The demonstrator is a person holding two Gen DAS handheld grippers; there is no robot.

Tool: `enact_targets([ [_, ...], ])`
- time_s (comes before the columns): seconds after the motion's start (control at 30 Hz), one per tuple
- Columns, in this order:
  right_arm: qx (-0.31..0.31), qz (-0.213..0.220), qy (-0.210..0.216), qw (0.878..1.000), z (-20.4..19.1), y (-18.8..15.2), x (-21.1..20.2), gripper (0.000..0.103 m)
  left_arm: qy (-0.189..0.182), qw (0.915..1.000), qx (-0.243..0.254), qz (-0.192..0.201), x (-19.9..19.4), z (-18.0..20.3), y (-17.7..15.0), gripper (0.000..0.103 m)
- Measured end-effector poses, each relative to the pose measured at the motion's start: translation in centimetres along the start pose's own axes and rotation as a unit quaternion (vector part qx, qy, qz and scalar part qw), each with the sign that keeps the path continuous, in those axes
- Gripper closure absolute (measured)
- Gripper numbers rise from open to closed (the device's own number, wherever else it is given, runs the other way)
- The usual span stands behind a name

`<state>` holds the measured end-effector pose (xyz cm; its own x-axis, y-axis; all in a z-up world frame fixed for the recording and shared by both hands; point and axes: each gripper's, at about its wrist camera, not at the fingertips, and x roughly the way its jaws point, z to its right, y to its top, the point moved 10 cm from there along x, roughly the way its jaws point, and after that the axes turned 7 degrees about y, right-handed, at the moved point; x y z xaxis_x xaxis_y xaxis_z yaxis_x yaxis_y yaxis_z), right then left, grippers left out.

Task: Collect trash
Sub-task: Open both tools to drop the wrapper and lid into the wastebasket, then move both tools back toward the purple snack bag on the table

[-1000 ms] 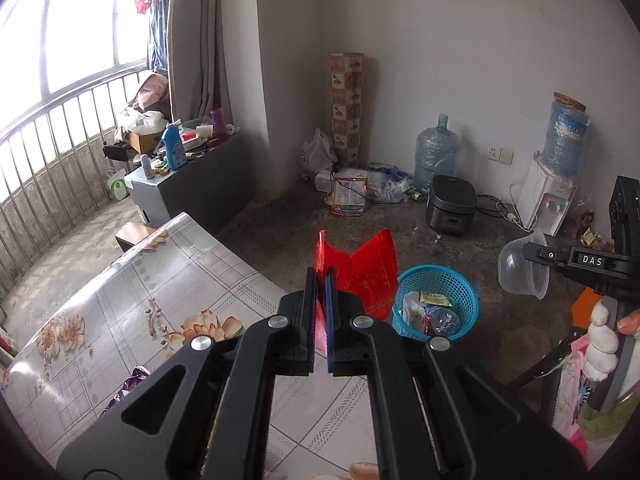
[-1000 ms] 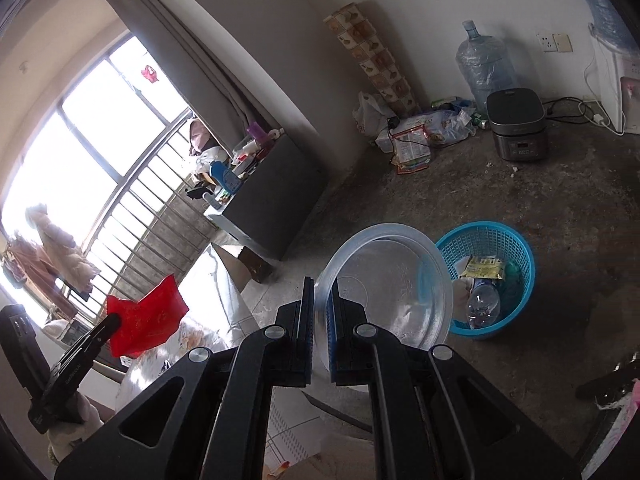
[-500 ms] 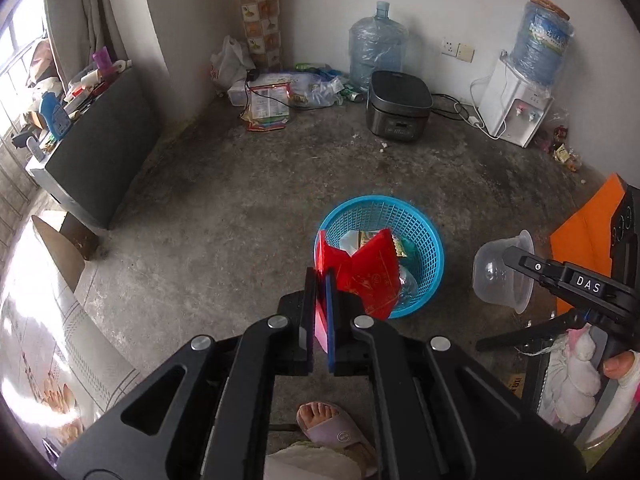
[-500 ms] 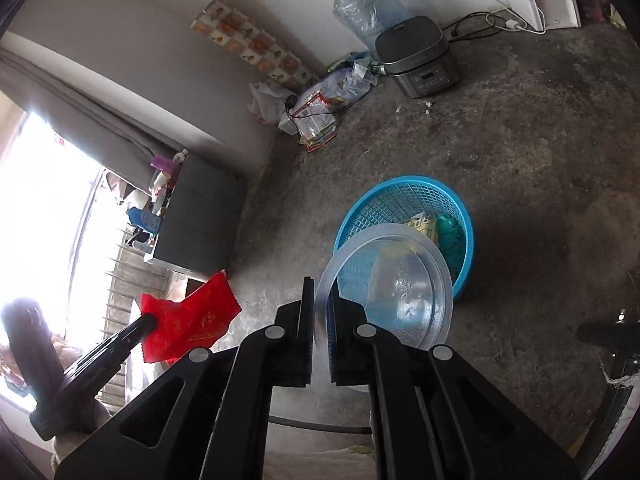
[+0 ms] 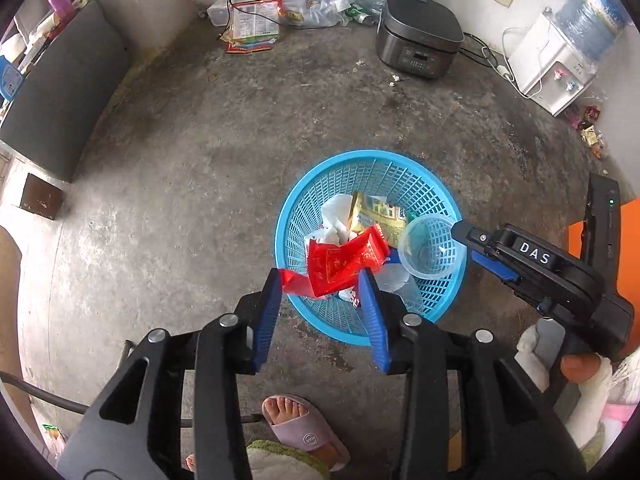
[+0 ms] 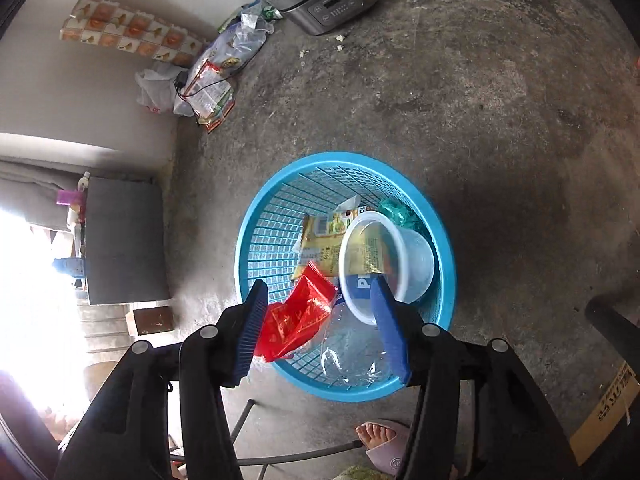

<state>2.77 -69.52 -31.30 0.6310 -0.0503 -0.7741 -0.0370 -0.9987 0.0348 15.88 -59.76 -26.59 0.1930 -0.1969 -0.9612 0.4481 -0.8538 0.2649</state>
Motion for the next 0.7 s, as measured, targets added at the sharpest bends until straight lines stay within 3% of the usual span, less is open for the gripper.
enact_targets([
  [0.27, -0.015, 0.037, 0.028, 0.999, -0.4, -1.2, -4.0, 0.050, -0.019, 0.9993, -0.020, 0.024, -3.6, -1.3, 0.2, 0.060],
  [0.43, -0.033, 0.067, 0.045, 0.996, -1.4, -3.0, -8.0, 0.050, -0.047, 0.9972, -0.025, 0.053, -8.6, -2.0, -1.0, 0.058],
  [0.7, -0.126, 0.100, 0.072, 0.984, -6.8, -8.2, -13.8, 0.050, -0.077, 0.9833, -0.047, 0.158, -20.7, -5.9, -4.6, 0.037],
])
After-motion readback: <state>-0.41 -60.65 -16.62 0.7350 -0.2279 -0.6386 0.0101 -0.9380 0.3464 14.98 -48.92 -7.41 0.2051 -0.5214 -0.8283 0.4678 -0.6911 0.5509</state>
